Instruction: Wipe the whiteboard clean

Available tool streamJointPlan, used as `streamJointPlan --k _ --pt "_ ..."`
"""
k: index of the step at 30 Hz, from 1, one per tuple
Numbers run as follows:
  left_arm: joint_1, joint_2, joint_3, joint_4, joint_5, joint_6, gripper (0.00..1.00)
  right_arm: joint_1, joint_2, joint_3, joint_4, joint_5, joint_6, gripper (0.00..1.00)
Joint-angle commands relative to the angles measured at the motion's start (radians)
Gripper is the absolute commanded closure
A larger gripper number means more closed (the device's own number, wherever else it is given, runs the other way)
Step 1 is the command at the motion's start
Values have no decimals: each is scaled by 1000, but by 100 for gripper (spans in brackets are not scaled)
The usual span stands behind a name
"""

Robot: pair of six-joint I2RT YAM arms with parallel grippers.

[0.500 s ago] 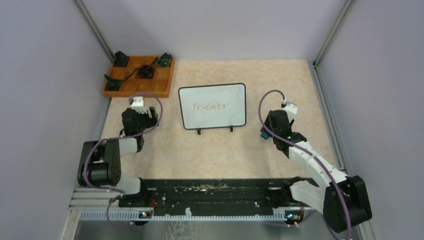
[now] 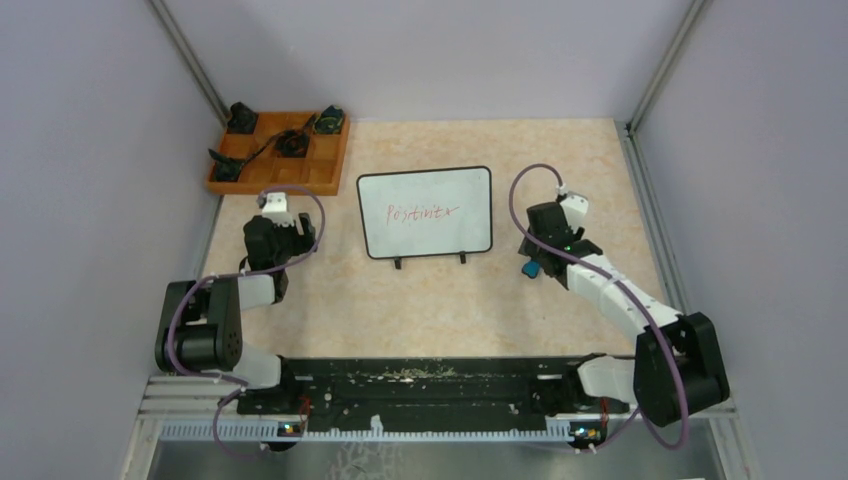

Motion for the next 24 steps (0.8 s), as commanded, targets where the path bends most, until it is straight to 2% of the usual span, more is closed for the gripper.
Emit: streamJointPlan --k 1,5,10,15,24 --pt "3 8 25 0 -9 -13 16 4 4 93 -48 46 24 41" --pt "3 8 25 0 -7 -12 16 -45 56 165 -126 -8 50 43" --pt "4 8 27 -2 -7 -12 16 -149 162 233 -194 -115 81 55" --pt "3 12 30 -5 -9 -12 16 -151 210 245 -206 -122 96 55" --pt "3 12 33 -6 -7 -11 16 -151 208 172 -124 -179 117 54"
